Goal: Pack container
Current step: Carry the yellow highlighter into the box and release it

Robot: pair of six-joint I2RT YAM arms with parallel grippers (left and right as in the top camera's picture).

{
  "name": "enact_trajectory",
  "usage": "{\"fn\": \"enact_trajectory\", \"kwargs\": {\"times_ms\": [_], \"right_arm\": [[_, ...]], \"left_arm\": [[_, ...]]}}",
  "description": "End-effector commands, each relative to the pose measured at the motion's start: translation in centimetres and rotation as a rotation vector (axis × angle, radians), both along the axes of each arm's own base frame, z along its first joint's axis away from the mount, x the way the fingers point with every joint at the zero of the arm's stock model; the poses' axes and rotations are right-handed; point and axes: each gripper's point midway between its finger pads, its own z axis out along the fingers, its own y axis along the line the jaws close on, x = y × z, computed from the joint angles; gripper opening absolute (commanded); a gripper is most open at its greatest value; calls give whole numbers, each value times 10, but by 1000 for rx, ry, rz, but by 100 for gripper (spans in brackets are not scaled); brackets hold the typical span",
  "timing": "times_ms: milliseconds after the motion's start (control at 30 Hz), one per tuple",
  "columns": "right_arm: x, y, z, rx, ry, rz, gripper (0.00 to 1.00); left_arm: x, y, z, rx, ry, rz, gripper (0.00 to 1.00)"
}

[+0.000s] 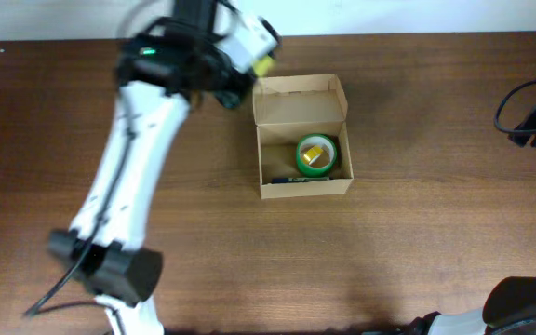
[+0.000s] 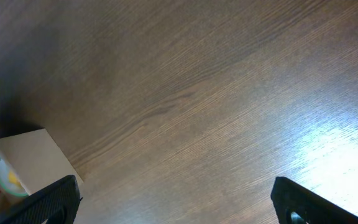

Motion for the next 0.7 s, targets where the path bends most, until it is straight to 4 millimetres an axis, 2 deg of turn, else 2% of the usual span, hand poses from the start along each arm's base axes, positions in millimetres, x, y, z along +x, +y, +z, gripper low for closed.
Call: {"fn": "enact_trajectory", "kwargs": {"times_ms": [0, 167, 367, 533, 667], "right_arm": [[-1, 1, -2, 18, 4, -11, 99], [-1, 2, -2, 20, 5, -11, 99], [-2, 2, -3, 28, 9, -25, 99], [-2, 2, -3, 30, 9, -27, 99], [-3, 3, -3, 33, 13, -27, 99]], "left_arm": [[-16, -40, -43, 112, 45, -174, 1], [-46, -70, -88, 369, 58, -321, 1], [-78, -93, -126, 517, 104, -492, 1], [-85, -95, -141, 552, 142, -525, 1], [-79, -93, -147, 554, 141, -526, 1]]}}
